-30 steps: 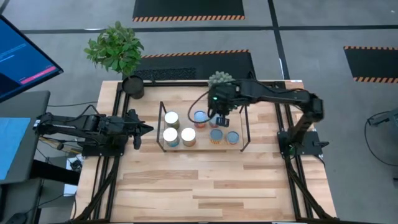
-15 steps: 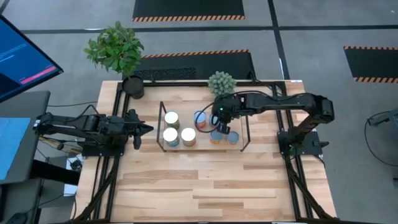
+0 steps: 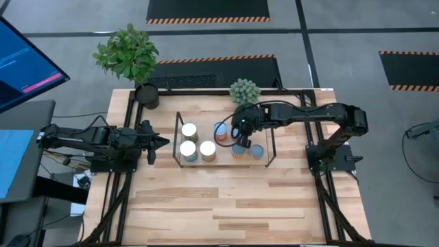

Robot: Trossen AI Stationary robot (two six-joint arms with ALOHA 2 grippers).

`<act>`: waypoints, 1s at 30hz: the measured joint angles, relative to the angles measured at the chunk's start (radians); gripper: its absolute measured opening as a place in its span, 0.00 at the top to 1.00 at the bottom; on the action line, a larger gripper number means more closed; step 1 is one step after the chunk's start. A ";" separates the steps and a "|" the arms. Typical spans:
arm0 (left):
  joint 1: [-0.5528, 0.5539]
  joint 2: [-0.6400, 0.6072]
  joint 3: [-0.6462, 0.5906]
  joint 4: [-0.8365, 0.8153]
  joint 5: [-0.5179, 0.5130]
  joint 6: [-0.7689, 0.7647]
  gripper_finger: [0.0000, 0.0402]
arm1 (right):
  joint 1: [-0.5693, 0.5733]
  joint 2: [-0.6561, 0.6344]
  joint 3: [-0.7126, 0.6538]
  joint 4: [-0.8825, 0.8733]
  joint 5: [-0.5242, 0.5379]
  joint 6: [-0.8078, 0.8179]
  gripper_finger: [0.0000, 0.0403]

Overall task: Pick and place cans onto a shelf
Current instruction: Adjust the canned fruits and vegetables on the shelf

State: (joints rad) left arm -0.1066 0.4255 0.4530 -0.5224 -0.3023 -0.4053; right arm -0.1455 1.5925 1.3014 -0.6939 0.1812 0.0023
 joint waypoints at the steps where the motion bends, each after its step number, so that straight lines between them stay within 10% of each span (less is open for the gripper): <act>1: 0.000 0.000 0.000 0.000 0.000 0.001 0.98 | 0.000 0.000 0.000 0.000 0.000 0.000 0.87; 30: 0.000 0.000 0.000 0.016 0.000 0.000 0.98 | -0.048 0.063 -0.096 0.130 0.003 0.019 0.87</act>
State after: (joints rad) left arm -0.1069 0.4252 0.4530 -0.5069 -0.3026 -0.4053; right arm -0.1938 1.6551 1.2059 -0.5638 0.1841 0.0216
